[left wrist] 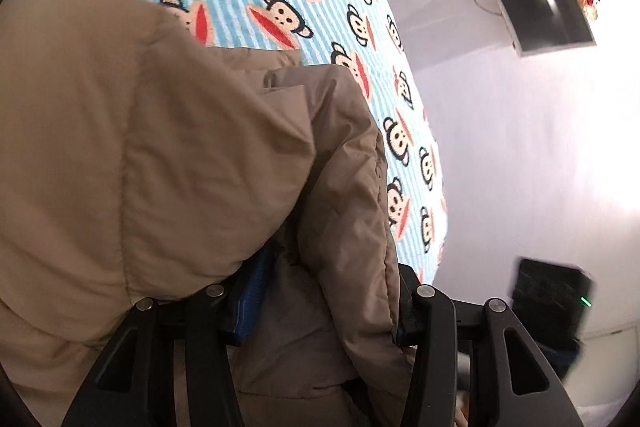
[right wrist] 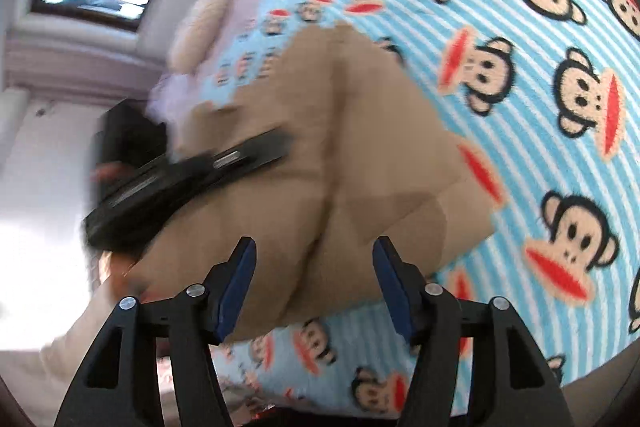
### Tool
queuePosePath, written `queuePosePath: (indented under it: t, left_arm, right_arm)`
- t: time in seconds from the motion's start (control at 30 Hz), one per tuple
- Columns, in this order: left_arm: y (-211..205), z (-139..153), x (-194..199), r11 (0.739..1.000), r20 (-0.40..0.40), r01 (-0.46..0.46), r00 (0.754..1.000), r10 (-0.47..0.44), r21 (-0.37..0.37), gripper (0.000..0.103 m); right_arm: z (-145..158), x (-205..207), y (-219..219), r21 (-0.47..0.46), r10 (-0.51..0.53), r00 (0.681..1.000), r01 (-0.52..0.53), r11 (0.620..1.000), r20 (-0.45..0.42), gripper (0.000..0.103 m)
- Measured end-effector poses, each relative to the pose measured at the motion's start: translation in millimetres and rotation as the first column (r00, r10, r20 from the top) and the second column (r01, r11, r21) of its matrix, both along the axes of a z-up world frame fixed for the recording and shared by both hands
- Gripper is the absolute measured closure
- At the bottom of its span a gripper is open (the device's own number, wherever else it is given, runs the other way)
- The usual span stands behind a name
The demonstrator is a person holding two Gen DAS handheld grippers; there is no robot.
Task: Fold large clothes
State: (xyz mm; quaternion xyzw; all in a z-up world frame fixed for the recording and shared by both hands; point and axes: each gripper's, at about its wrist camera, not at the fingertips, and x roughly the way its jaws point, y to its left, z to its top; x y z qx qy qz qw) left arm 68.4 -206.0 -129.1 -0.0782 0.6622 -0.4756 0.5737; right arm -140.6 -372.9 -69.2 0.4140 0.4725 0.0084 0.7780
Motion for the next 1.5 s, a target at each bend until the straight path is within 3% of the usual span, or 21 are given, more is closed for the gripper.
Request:
queuePosePath:
  t: [0.13,0.27,0.3,0.33,0.37,0.4,0.47,0.53,0.6,0.67,0.73,0.83,1.03,1.17,1.23,1.37,1.5]
  left_arm:
    - [-8,5,-5,1.0,0.011,0.011,1.0,-0.011,0.01,0.053]
    - [-14,9,3,0.999,0.036,0.029,0.999,-0.03,0.026,0.053]
    - [-17,12,5,0.999,0.05,0.036,0.998,-0.038,0.031,0.053]
    - [-16,20,5,0.999,0.083,0.044,0.995,-0.045,0.021,0.053]
    - [-12,31,5,0.999,0.117,0.045,0.992,-0.046,0.007,0.053]
    - [-7,40,6,0.999,0.16,0.042,0.986,-0.041,-0.002,0.053]
    - [19,67,11,1.0,0.307,-0.017,0.952,0.018,-0.004,0.053]
    - [55,80,22,0.991,0.443,-0.133,0.89,0.112,0.017,0.053]
    - [86,75,38,0.965,0.512,-0.255,0.838,0.19,0.06,0.053]
    - [108,59,54,0.934,0.532,-0.339,0.814,0.231,0.112,0.053]
    - [119,40,68,0.909,0.53,-0.387,0.809,0.255,0.153,0.053]
    - [108,19,74,0.901,0.54,-0.402,0.801,0.26,0.162,0.053]
    - [26,12,63,0.927,0.605,-0.341,0.775,0.182,0.156,0.053]
    - [-14,5,51,0.934,0.637,-0.302,0.762,0.116,0.192,0.053]
    - [-19,1,48,0.93,0.643,-0.306,0.758,0.11,0.202,0.053]
    - [-17,-3,51,0.927,0.628,-0.318,0.768,0.128,0.2,0.053]
    - [-18,-3,52,0.925,0.628,-0.322,0.768,0.13,0.203,0.053]
  right_arm:
    - [19,1,35,-0.006,0.124,0.991,-0.124,0.992,0.051,0.027]
    - [10,23,60,-0.057,0.134,0.991,-0.133,0.989,0.016,0.027]
    - [6,24,63,-0.092,0.111,0.994,-0.113,0.989,-0.019,0.032]
    - [1,24,62,-0.122,0.075,0.996,-0.081,0.989,-0.054,0.043]
    - [-3,26,60,-0.121,0.053,0.996,-0.061,0.991,-0.074,0.084]
    - [-9,25,55,-0.132,0.011,0.994,-0.026,0.991,-0.111,0.091]
    - [-15,17,43,-0.159,-0.058,0.99,0.036,0.987,-0.132,0.092]
    - [-18,11,35,-0.17,-0.093,0.985,0.068,0.983,-0.144,0.092]
    - [-20,3,29,-0.172,-0.108,0.983,0.082,0.982,-0.149,0.092]
    - [-20,-2,26,-0.168,-0.115,0.983,0.09,0.982,-0.146,0.092]
    - [-22,-4,26,-0.175,-0.115,0.983,0.089,0.98,-0.143,0.092]
    - [-26,-4,23,-0.191,-0.121,0.983,0.093,0.977,-0.137,0.092]
    - [-53,-31,-6,-0.197,-0.204,0.966,0.171,0.965,-0.161,0.089]
    - [-83,-49,-42,-0.077,-0.289,0.927,0.278,0.957,-0.24,0.058]
    - [-66,-63,-58,-0.088,-0.33,0.916,0.318,0.944,-0.228,0.057]
    - [-8,-73,-76,-0.174,-0.343,0.935,0.324,0.93,-0.09,0.054]
    - [6,-33,-84,-0.1,-0.219,0.976,0.216,0.971,-0.021,0.042]
